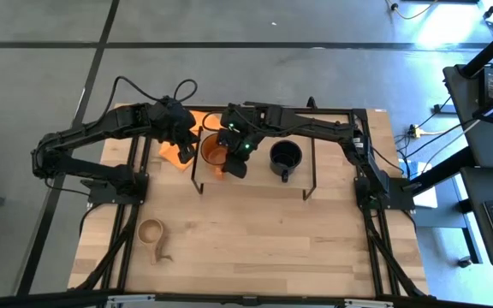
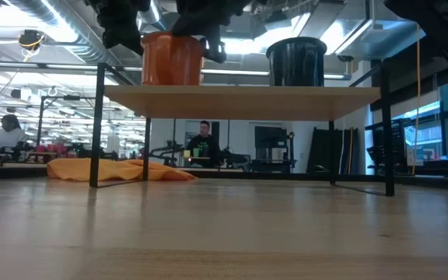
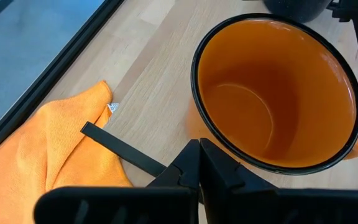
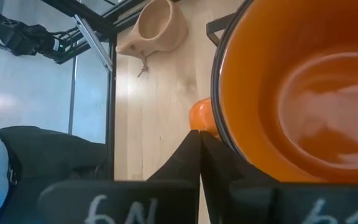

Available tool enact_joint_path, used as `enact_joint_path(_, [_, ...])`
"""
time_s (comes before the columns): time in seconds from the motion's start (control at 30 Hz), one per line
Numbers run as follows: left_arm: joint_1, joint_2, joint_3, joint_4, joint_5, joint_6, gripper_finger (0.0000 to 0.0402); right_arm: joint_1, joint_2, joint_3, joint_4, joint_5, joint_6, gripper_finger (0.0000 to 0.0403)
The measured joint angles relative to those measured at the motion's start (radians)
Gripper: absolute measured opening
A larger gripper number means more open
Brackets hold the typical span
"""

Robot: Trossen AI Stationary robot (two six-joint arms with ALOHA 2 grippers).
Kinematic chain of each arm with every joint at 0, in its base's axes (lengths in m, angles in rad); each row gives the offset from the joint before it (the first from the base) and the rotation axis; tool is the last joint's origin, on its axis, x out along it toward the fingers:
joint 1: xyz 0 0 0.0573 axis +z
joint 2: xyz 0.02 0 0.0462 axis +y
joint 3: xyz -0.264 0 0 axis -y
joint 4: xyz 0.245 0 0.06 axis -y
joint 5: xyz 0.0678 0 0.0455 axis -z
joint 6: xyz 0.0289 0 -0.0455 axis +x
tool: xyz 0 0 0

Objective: Stack small to large cups/mugs on shelf
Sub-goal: Put the orange mug on the shelf

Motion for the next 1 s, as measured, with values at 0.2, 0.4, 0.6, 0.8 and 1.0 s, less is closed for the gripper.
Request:
enact_joint_path(0.2, [0.000, 0.000, 0.000, 0.000, 0.000, -0.003, 0.0000, 0.000, 0.000, 0.000, 0.025, 0.001, 0.002, 0.0006])
enact_joint_path(0.4, [0.000, 0.000, 0.000, 0.000, 0.000, -0.004, 0.0000, 0.000, 0.000, 0.000, 0.037, 0.001, 0.010, 0.0006])
enact_joint_path(0.6, [0.000, 0.000, 0.000, 0.000, 0.000, -0.006, 0.0000, 0.005, -0.013, 0.001, 0.004, -0.015, -0.033, 0.0004])
enact_joint_path(0.8, [0.000, 0.000, 0.000, 0.000, 0.000, 0.000, 0.0000, 0.035, -0.004, 0.001, -0.061, 0.016, -0.076, 0.0002])
enact_joint_path(1.0, [0.000, 0.000, 0.000, 0.000, 0.000, 0.020, 0.0000, 0.045, -0.003, 0.001, -0.022, 0.059, -0.049, 0.0002])
